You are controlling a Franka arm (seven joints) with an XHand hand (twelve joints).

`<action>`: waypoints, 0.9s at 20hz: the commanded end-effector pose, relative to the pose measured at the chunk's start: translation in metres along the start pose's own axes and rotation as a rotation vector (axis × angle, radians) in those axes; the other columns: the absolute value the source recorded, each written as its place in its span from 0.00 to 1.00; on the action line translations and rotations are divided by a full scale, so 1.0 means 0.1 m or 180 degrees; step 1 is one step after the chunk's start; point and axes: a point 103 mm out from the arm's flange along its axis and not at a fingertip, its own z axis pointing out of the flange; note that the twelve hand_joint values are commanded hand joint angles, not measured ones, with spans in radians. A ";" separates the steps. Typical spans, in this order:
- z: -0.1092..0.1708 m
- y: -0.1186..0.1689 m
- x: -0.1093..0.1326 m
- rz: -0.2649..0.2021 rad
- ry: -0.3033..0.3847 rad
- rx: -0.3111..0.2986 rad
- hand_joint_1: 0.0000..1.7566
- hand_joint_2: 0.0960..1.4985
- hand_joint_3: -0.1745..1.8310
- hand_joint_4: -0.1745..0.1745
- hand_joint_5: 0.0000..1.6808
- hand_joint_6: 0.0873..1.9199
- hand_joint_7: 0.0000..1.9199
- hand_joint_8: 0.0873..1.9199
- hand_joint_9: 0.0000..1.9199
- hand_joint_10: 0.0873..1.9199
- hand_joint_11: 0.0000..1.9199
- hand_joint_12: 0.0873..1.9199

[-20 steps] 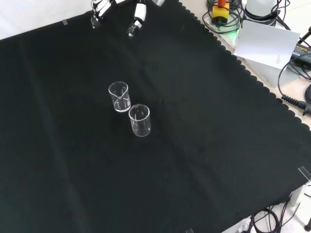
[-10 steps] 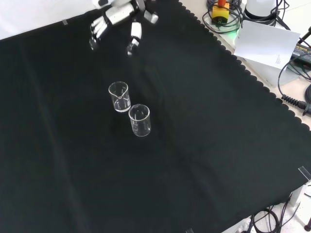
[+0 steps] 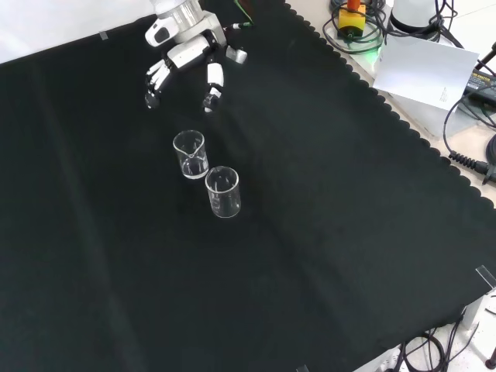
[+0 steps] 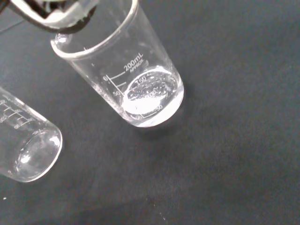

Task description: Pick up the beaker on the right.

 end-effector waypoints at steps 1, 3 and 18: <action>0.14 0.09 -0.04 -0.0159 0.0140 -0.0008 0.47 0.33 0.35 0.41 0.26 0.00 0.13 0.28 0.21 0.29 0.00 0.70; 0.19 0.12 -0.06 -0.0222 0.0184 0.0007 0.48 0.33 0.35 0.41 0.27 0.00 0.13 0.28 0.22 0.29 0.00 0.71; 0.53 0.31 -0.17 -0.0521 0.0701 0.0008 0.49 0.31 0.37 0.41 0.28 0.00 0.15 0.29 0.22 0.28 0.00 0.69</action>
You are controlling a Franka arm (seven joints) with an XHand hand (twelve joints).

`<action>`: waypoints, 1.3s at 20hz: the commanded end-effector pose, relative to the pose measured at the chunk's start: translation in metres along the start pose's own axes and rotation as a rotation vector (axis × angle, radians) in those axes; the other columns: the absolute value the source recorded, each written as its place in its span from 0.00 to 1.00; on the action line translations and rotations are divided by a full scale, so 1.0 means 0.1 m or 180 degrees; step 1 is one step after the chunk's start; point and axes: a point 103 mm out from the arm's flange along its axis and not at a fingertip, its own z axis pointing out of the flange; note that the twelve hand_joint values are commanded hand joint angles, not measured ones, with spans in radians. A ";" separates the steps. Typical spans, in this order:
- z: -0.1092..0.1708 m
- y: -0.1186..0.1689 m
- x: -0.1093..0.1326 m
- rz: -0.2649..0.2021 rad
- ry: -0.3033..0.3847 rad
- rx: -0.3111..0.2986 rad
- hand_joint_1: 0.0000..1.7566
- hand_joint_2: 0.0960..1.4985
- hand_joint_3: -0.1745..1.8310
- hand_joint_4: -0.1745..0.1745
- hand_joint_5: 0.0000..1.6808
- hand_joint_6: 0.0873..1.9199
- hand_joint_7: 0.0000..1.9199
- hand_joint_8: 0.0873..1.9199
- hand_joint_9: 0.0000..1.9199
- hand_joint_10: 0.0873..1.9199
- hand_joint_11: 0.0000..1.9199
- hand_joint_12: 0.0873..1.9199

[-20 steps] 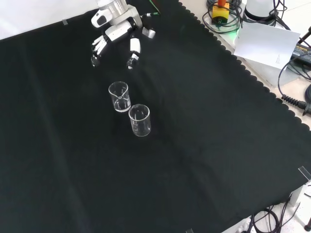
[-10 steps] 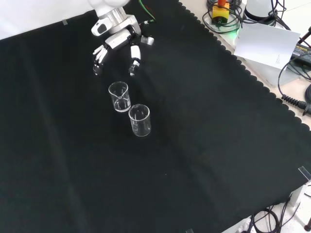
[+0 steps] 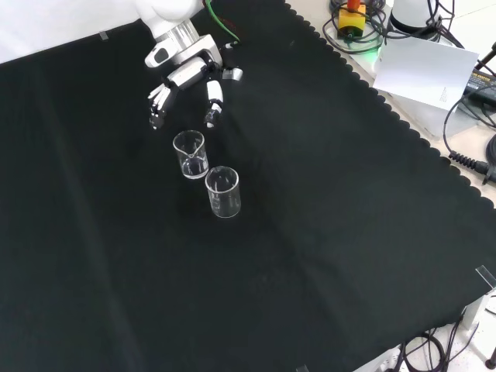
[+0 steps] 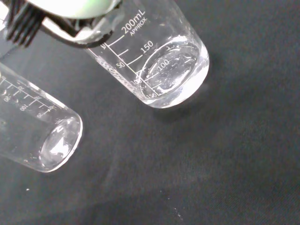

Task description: Pick up the beaker on the right.

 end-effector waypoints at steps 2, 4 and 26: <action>0.13 0.07 -0.04 -0.0134 0.0217 -0.0019 0.49 0.31 0.37 0.41 0.28 0.00 0.15 0.29 0.22 0.27 0.00 0.69; 0.17 0.07 -0.06 -0.0175 0.0259 -0.0094 0.49 0.31 0.37 0.41 0.28 0.00 0.15 0.28 0.21 0.27 0.00 0.68; 0.45 0.25 0.03 -0.0423 0.0427 -0.0215 0.52 0.30 0.38 0.41 0.29 0.00 0.12 0.27 0.18 0.26 0.00 0.64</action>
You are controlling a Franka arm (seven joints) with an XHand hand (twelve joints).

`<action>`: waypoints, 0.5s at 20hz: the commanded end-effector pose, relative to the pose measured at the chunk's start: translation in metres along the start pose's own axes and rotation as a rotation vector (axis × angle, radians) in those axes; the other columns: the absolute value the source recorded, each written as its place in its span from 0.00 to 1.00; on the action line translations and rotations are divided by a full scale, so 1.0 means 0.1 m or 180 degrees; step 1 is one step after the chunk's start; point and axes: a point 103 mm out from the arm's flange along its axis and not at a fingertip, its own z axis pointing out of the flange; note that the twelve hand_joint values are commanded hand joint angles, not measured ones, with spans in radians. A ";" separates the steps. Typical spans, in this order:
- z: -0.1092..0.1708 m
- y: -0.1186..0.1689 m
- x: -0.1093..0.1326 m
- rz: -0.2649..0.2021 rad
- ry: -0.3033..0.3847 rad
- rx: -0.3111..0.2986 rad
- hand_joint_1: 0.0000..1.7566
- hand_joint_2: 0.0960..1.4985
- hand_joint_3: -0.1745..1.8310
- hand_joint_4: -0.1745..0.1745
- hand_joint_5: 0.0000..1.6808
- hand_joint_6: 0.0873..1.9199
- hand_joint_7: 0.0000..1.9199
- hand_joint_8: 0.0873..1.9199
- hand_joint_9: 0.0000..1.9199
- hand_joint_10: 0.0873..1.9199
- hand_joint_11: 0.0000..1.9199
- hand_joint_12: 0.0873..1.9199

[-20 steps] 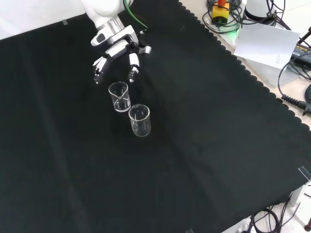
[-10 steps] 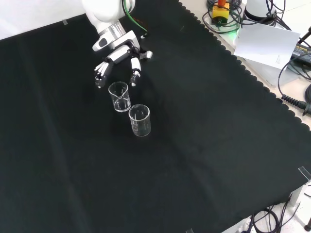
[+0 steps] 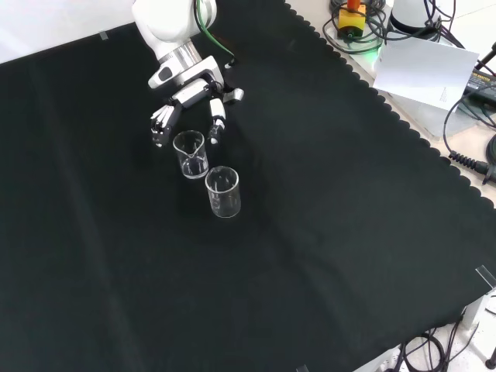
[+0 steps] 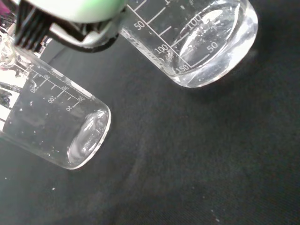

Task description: Pick up the beaker on the right.

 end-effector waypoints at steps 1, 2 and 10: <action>0.05 0.04 0.01 -0.0037 0.0062 -0.0075 0.52 0.30 0.38 0.42 0.28 0.00 0.12 0.27 0.18 0.26 0.00 0.64; 0.06 0.05 0.02 -0.0045 0.0092 -0.0091 0.52 0.30 0.38 0.42 0.28 0.00 0.12 0.27 0.18 0.26 0.00 0.64; 0.12 0.10 0.04 -0.0116 0.0245 -0.0164 0.53 0.29 0.38 0.41 0.28 0.00 0.14 0.28 0.19 0.27 0.00 0.64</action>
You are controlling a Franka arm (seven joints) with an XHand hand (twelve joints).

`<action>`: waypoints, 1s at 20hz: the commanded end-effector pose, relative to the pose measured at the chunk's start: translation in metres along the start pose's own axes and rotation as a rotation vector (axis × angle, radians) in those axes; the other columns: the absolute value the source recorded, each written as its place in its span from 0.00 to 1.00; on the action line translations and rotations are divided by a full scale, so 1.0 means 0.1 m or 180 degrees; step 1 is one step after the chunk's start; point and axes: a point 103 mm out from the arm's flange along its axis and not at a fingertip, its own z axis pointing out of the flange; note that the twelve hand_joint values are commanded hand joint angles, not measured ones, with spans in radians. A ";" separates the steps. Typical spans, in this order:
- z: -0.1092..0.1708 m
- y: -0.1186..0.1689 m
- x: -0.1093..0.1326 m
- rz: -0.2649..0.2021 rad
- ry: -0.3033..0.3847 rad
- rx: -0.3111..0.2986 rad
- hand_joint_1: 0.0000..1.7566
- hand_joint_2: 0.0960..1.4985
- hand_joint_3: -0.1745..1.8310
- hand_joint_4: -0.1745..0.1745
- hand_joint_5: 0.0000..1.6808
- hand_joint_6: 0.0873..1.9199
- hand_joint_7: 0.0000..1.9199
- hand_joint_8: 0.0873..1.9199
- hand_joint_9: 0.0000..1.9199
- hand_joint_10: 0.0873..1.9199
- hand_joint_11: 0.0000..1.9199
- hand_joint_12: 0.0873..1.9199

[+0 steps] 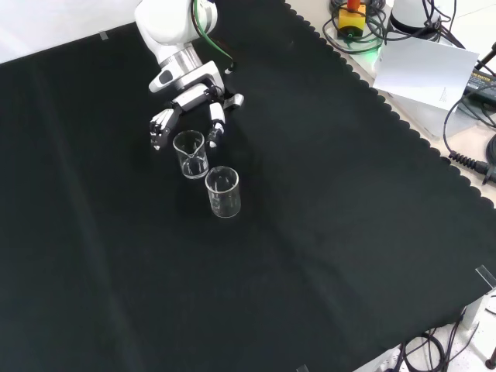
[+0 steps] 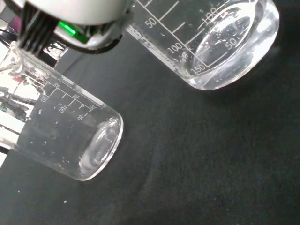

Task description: Pick up the beaker on the right.

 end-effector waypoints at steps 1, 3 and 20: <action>0.04 0.03 0.01 -0.0046 0.0085 -0.0053 0.53 0.29 0.38 0.41 0.28 0.00 0.14 0.28 0.20 0.27 0.00 0.64; 0.05 0.03 0.01 -0.0044 0.0105 -0.0062 0.53 0.29 0.38 0.40 0.29 0.00 0.15 0.29 0.21 0.27 0.00 0.65; 0.19 0.10 0.03 -0.0089 0.0336 -0.0109 0.55 0.28 0.39 0.40 0.35 0.00 0.25 0.32 0.28 0.27 0.01 0.70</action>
